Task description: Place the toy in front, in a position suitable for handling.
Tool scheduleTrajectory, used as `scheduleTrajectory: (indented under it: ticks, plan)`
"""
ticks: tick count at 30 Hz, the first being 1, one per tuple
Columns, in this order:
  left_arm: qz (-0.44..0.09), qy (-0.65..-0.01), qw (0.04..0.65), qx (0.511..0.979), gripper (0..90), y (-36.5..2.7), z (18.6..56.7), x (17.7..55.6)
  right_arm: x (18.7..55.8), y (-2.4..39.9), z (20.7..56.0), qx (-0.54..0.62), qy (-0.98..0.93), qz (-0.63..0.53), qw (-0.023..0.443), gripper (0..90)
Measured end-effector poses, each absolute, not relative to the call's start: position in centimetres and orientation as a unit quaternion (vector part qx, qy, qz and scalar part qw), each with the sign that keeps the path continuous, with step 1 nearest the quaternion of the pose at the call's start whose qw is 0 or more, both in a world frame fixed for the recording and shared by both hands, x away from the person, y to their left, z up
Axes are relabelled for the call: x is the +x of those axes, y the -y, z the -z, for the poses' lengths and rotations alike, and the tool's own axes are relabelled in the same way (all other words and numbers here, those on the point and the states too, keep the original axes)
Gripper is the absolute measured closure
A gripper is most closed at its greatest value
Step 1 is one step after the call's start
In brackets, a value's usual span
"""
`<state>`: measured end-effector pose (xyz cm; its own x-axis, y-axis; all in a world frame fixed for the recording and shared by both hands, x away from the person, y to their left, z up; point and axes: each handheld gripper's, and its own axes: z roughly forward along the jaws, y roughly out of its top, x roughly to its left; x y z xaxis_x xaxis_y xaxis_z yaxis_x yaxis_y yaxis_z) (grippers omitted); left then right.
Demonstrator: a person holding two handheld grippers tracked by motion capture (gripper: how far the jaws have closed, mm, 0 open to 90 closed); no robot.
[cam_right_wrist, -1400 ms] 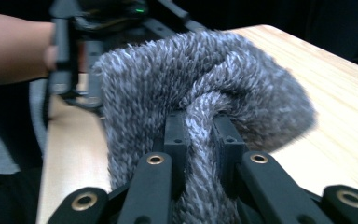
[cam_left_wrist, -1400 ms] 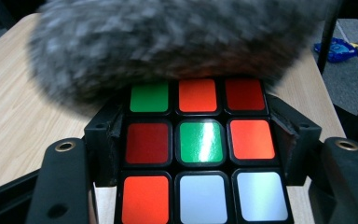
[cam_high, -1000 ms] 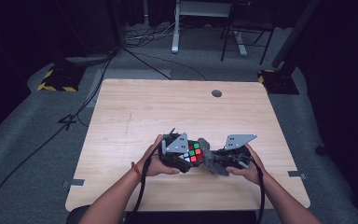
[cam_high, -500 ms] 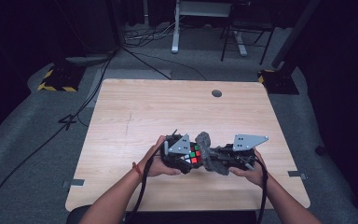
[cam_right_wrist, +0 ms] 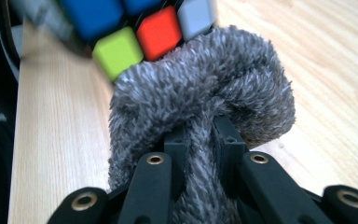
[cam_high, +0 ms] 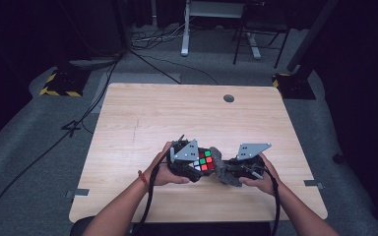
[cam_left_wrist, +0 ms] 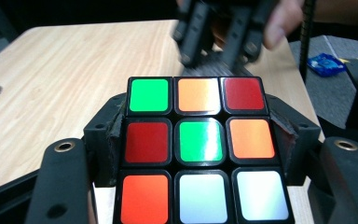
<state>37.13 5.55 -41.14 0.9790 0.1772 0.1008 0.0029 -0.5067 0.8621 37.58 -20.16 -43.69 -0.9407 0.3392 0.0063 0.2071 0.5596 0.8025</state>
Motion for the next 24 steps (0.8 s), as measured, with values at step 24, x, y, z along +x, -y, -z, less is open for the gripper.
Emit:
scheduleTrajectory:
  ticks: [24]
  plan:
    - [-0.074, -0.045, 0.491, 0.867, 33.8, -4.9, 41.6, 37.0, 37.5, 20.4, 42.0, 0.169, -0.853, -0.483, 0.104, 79.6]
